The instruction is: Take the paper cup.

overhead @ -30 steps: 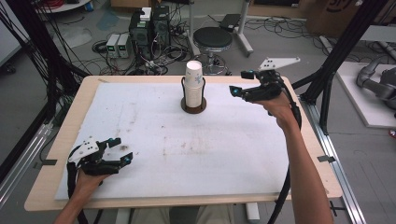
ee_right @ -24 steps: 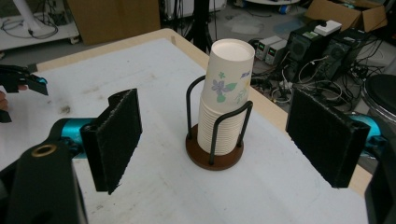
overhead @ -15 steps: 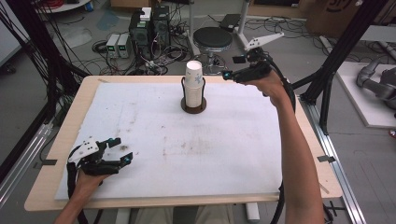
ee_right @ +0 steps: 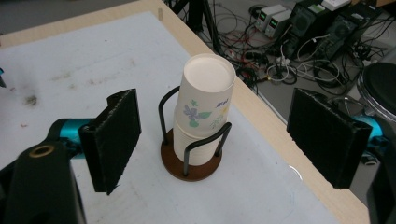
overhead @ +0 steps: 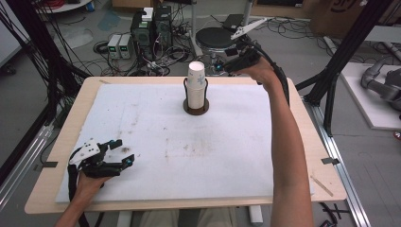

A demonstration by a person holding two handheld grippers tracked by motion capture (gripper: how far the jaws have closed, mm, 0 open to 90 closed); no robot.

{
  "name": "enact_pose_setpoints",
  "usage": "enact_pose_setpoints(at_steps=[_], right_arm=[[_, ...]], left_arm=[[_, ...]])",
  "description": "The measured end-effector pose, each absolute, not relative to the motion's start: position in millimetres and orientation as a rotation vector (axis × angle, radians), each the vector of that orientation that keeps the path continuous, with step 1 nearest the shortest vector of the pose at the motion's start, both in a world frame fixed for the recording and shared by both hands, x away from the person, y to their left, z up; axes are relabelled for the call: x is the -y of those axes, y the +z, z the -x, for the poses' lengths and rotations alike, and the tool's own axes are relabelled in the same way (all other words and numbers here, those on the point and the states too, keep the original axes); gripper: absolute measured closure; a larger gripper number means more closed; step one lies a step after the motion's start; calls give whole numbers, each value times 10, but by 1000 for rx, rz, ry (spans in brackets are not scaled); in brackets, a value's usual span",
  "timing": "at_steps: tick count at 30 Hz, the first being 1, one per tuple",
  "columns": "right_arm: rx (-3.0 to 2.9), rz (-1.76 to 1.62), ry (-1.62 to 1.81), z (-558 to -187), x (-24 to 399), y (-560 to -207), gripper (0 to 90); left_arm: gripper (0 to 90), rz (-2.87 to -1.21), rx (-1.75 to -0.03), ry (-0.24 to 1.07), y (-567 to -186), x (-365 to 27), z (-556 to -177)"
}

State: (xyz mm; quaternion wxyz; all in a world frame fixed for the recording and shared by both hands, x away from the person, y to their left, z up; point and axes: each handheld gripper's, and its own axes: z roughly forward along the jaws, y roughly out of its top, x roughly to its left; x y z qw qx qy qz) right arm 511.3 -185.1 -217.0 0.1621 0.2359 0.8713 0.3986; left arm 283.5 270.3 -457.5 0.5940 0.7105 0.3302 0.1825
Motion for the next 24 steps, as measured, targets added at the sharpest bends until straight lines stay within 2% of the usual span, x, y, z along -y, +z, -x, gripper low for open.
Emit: enact_pose_setpoints(at_steps=[24], right_arm=[[-2662, -711, 838, -5513, 1275, -2298, 165]], left_arm=[[160, -1658, -765, 430, -4574, -2693, -2832]])
